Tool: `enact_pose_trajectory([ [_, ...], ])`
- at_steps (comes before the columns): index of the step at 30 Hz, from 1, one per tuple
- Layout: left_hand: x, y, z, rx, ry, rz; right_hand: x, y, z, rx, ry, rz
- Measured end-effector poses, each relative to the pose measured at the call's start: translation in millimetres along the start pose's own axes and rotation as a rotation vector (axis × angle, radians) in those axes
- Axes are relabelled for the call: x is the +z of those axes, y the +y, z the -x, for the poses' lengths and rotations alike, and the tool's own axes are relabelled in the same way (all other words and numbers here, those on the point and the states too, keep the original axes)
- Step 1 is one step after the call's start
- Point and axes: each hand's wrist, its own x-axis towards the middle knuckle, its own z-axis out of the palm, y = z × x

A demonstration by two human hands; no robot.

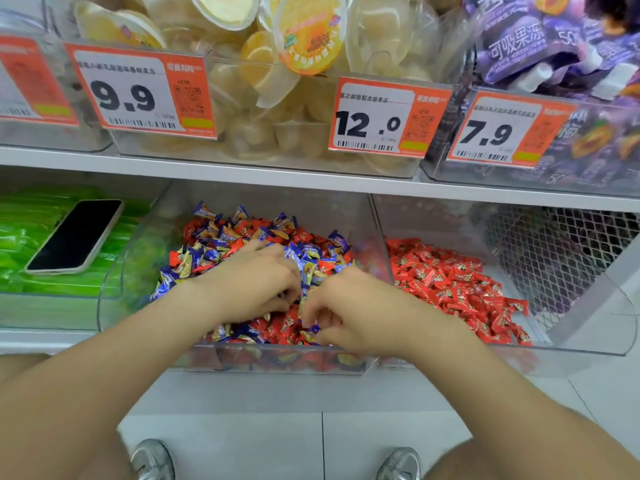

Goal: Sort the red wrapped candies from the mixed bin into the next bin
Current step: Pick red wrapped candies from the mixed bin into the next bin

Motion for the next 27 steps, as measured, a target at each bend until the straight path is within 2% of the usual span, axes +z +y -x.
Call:
enact_pose_trajectory([
  [3, 0, -9, 1, -0.072, 0.052, -0.022, 14, 1, -26, -0.026, -0.070, 0.043],
  [6, -6, -4, 9, -0.125, 0.093, 0.065, 21, 4, -50, 0.000, -0.101, 0.092],
  [10, -28, 4, 39, -0.311, 0.169, 0.196, 20, 13, -68, 0.113, 0.004, 0.274],
  [12, -35, 1, 59, -0.476, 0.022, 0.168, 13, 18, -71, 0.151, 0.053, 0.299],
  [15, -41, -2, 77, -0.653, -0.296, 0.185, 3, 16, -69, 0.145, 0.127, 0.138],
  [18, -44, -6, 78, -0.668, -0.455, 0.201, 8, -9, -69, -0.037, 0.176, -0.063],
  [21, -49, -16, 72, -0.629, -0.553, 0.229, 32, -32, -84, -0.174, 0.073, -0.100],
  [23, -45, -22, 67, -0.661, -0.536, 0.272, 47, -32, -98, -0.160, 0.056, 0.002],
  [27, -27, -35, 50, -0.650, -0.292, 0.399, 37, -21, -111, -0.063, 0.140, 0.117],
])
